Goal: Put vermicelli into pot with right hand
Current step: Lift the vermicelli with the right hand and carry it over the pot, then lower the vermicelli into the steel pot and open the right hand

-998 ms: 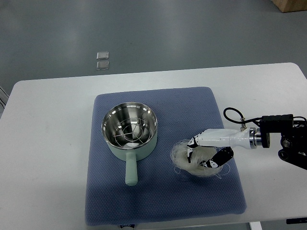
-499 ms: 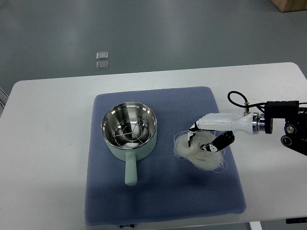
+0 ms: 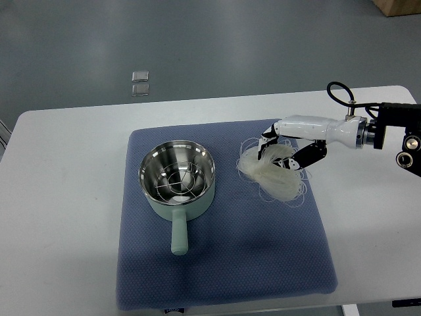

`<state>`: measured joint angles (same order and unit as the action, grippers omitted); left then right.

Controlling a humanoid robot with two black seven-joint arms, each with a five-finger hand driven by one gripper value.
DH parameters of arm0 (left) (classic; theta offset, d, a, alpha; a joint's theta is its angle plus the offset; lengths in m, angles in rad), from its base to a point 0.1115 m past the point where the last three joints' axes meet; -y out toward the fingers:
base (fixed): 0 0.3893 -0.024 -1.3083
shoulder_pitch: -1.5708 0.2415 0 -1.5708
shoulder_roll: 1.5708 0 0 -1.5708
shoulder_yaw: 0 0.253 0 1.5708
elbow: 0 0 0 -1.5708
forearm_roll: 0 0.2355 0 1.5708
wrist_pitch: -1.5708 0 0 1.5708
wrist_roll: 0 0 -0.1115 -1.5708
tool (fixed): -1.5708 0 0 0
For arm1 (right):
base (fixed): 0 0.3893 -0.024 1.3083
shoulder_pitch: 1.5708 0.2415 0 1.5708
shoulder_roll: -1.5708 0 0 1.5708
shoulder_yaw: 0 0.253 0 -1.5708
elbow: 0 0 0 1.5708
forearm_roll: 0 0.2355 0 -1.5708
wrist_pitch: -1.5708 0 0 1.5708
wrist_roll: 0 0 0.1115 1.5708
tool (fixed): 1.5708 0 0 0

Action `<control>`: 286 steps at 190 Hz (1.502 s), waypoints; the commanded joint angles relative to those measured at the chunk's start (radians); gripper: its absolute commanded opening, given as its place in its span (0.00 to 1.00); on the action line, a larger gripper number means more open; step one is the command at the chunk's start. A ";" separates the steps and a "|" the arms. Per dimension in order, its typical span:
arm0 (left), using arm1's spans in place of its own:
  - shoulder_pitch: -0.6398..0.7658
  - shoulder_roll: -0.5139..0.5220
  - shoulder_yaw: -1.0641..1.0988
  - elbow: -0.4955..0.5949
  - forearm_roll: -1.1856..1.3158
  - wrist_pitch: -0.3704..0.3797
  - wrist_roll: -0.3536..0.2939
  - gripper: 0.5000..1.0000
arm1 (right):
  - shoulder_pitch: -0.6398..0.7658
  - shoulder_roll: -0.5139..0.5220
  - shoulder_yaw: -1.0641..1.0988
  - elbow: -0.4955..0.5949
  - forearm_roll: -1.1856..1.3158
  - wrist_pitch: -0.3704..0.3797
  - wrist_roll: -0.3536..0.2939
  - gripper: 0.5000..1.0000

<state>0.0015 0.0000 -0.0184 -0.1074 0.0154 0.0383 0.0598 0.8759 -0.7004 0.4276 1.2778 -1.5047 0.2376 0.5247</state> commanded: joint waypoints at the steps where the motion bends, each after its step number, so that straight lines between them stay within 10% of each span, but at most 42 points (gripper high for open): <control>1: 0.000 0.000 0.000 0.000 0.000 0.000 0.000 1.00 | 0.052 -0.008 0.016 -0.002 0.023 0.022 -0.005 0.00; 101: 0.000 0.000 0.002 0.000 0.000 0.000 0.000 1.00 | 0.344 0.214 0.017 -0.045 0.037 0.118 -0.043 0.00; 174: 0.000 0.000 0.000 0.000 0.000 0.000 0.000 1.00 | 0.311 0.447 0.006 -0.169 0.020 0.109 -0.049 0.00; 286: 0.000 0.000 0.000 0.000 0.000 0.000 0.000 1.00 | 0.190 0.538 -0.013 -0.281 -0.003 0.055 -0.084 0.00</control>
<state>0.0014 0.0000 -0.0185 -0.1069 0.0153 0.0384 0.0596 1.0827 -0.1816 0.4145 1.0152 -1.5067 0.3007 0.4472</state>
